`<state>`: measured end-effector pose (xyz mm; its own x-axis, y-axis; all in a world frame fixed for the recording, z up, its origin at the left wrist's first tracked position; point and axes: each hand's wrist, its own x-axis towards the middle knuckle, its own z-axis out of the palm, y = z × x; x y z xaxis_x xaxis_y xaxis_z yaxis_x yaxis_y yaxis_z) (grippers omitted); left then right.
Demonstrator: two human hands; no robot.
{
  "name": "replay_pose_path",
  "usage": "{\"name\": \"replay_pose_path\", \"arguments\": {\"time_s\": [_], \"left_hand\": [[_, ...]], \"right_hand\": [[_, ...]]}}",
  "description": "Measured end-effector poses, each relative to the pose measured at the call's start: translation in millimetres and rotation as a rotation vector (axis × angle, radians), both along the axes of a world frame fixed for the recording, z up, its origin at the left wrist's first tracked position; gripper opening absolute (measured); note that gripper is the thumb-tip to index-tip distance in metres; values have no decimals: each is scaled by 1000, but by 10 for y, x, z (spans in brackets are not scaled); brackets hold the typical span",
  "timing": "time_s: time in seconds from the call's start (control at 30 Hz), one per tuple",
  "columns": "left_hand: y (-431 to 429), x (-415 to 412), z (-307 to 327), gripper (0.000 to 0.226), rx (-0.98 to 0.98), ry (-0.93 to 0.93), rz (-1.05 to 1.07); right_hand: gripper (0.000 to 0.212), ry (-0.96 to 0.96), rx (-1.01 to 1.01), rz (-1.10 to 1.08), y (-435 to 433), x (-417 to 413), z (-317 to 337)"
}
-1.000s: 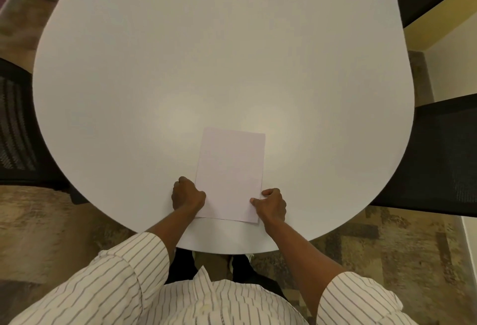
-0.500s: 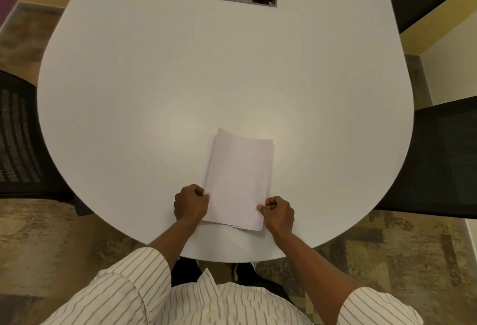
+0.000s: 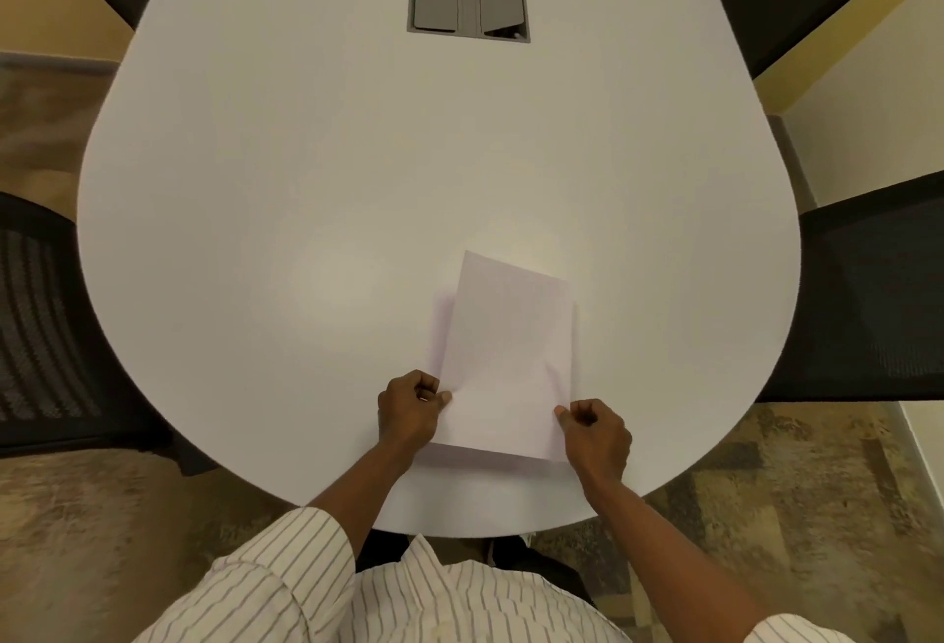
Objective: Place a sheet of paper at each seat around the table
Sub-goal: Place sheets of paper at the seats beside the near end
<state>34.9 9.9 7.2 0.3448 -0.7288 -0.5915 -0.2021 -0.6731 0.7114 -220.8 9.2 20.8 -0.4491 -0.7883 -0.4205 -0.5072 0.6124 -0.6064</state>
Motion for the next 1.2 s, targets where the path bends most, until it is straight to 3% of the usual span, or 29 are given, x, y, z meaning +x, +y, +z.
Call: {"name": "replay_pose_path", "arguments": {"time_s": [0.23,0.37,0.63,0.83,0.93,1.2], "left_hand": [[59,526,220,14,-66,75,-76],[142,784,285,15,-54,65,-144],[245,1009,355,17,3,-42,-82],[329,1192,409,24,51,-97,85],[347,1332,448,30,85,-108,79],[6,1883,535,22,73,-252,54]], "right_hand": [[19,-291,-72,-170,84,337,152],[19,-354,-51,-186,3,509,156],[26,-467,-3,16,-133,674,75],[15,-575,41,223,-210,852,128],[16,-588,67,280,-199,957,107],[7,-607,96,417,-313,1488,72]]}}
